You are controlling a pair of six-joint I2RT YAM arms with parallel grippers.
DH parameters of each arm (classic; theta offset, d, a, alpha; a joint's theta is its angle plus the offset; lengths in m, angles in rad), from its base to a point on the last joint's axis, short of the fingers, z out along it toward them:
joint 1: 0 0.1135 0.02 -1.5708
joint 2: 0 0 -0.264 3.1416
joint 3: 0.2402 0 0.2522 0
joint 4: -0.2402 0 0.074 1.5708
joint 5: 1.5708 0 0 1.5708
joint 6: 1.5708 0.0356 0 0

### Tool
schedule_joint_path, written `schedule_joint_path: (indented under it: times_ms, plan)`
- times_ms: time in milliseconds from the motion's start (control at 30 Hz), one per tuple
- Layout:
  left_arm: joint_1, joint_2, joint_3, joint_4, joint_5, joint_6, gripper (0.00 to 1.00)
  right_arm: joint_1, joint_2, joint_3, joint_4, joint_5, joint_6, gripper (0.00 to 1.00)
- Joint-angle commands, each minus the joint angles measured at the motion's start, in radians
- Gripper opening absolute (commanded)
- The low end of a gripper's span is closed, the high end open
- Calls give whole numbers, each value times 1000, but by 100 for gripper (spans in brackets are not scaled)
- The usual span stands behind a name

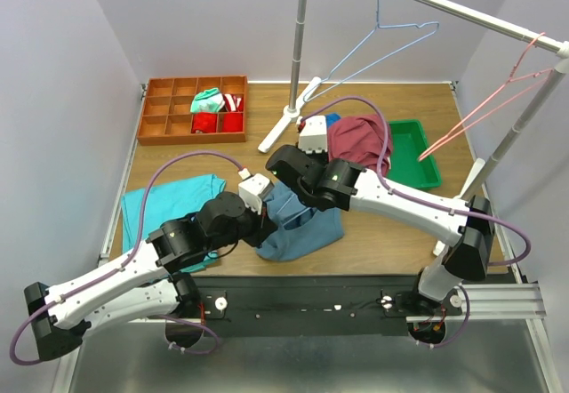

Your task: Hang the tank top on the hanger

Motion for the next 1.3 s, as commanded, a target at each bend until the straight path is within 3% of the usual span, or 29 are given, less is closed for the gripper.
schedule_joint_path:
  times_ms: [0,33,233,533,833,1033,1267]
  plan:
    - [0,-66,-23,45,-122,-50,0,5,-39,-9,89,-92,-39,43]
    - [0,-74,-28,49,-136,-50,0,5,-63,-21,105,-130,-46,52]
    - [0,-108,-49,71,-173,-69,0,5,-151,-112,234,-305,-109,70]
    - [0,-192,21,-22,-303,-50,0,5,-327,-207,329,-456,-137,85]
    - [0,-232,205,-153,-480,77,0,5,-384,-198,318,-443,-154,86]
    - [0,-111,486,-221,-604,217,0,5,-389,-175,304,-427,-166,86]
    - [0,56,791,-142,-656,440,0,5,-390,-163,303,-436,-174,86]
